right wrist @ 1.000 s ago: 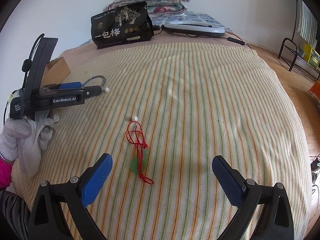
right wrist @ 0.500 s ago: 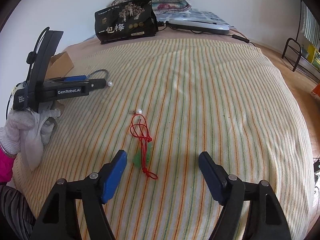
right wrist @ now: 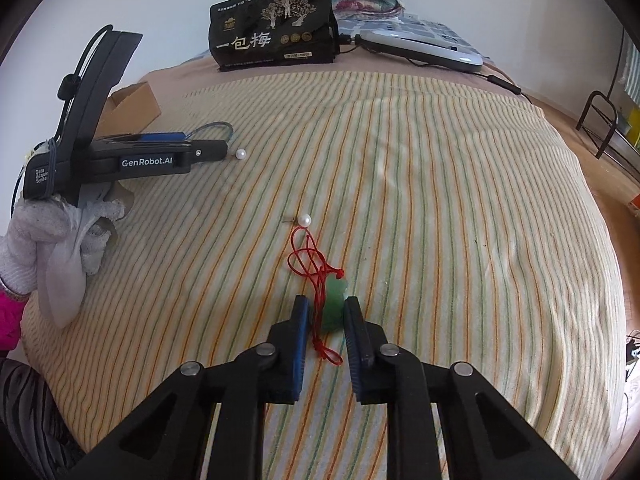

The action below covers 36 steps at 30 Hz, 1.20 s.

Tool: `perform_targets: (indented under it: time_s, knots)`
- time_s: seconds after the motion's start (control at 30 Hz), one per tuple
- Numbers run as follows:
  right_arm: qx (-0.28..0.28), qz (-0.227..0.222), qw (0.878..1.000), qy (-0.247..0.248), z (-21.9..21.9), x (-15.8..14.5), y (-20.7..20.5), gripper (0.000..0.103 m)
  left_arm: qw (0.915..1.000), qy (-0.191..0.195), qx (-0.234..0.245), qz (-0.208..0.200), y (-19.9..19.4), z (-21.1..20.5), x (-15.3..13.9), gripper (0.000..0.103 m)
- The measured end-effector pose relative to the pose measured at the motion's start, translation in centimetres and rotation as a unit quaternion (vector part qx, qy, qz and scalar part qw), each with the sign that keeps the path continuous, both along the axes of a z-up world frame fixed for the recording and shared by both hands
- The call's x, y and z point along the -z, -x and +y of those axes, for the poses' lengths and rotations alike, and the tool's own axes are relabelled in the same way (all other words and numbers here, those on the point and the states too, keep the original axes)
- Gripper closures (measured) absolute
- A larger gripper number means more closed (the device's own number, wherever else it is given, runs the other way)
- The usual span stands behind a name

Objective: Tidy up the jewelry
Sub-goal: 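Carry the bangle and green pendant over the cardboard box with both tools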

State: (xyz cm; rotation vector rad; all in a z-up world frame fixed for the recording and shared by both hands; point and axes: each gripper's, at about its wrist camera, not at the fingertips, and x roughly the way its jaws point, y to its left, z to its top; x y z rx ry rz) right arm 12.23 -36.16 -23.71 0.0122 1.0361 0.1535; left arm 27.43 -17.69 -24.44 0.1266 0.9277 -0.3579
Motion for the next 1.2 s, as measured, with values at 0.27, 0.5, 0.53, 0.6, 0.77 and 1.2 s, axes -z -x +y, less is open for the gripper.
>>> perform_targets:
  time_s: [0.27, 0.5, 0.53, 0.6, 0.77, 1.2]
  knots:
    - [0.024, -0.017, 0.999, -0.015, -0.4, -1.4, 0.3, 0.087, 0.9999, 0.011, -0.005, -0.009, 1.1, 1.7, -1.9, 0.03]
    - [0.026, -0.04, 0.999, -0.012, 0.2, -3.8, 0.9, 0.087, 0.9993, 0.023, -0.006, -0.028, 2.8, 3.1, -4.6, 0.03]
    - [0.025, -0.044, 0.999, -0.012, 0.3, -4.2, 1.1, 0.087, 0.9991, 0.026, -0.006, -0.032, 3.0, 3.4, -5.0, 0.03]
    - [0.025, -0.051, 0.998, -0.014, 0.7, -5.0, 1.1, 0.087, 0.9988, 0.031, -0.007, -0.037, 3.5, 4.0, -5.8, 0.03]
    - [0.019, -0.069, 0.997, -0.014, 1.9, -7.1, 1.4, 0.087, 0.9976, 0.043, -0.012, -0.052, 4.5, 5.4, -7.8, 0.03]
    - [0.004, -0.108, 0.994, -0.017, 5.6, -11.5, 1.4, 0.087, 0.9929, 0.062, -0.038, -0.093, 7.2, 10.2, -12.6, 0.03]
